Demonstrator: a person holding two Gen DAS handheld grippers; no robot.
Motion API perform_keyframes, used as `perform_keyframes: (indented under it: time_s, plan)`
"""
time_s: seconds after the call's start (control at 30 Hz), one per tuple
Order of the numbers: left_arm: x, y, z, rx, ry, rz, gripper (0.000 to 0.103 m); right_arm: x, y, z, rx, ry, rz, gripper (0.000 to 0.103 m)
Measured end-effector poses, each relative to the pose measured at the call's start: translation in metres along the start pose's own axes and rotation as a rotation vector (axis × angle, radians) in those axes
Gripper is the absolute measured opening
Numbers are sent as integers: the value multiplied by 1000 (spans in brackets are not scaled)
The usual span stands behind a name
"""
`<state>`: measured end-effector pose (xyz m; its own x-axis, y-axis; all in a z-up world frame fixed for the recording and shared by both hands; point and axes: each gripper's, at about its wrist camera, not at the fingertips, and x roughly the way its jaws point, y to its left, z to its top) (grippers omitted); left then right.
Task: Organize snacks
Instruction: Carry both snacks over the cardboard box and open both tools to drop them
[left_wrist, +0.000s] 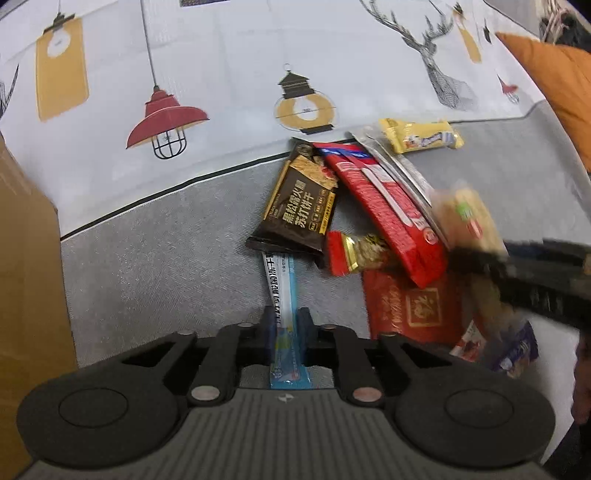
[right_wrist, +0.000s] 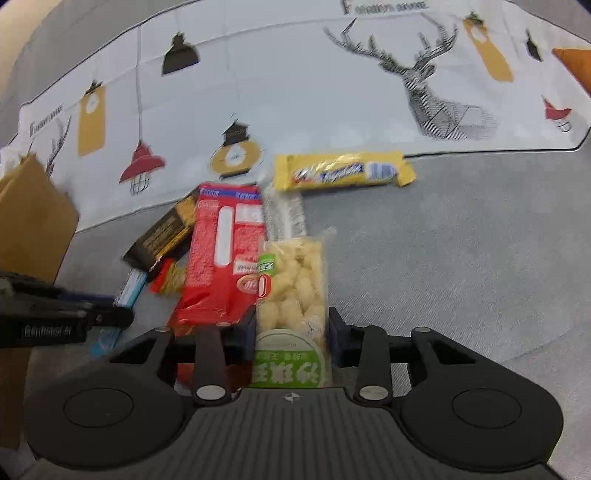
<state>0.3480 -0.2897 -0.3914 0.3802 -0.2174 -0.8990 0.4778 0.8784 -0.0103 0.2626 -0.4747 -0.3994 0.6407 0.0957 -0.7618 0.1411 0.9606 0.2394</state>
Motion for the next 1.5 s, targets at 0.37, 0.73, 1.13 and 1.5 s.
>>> perform_keyframes:
  time_s: [0.37,0.73,1.13,1.5]
  plan:
    - [-113,14,-40,-31,-101,63,11,-34,33,10,-19,-108,48,39]
    - [-240,71,-79,-151,-290,70,11,-129,158,-2,-28,-89,198,39]
    - [-375,155,-142,-289,-508,79,11,-264,315,20,-235,-256,305,39]
    - [-403,191,-175,-323,-576,137,11,-299,372,21,-386,-261,322,39]
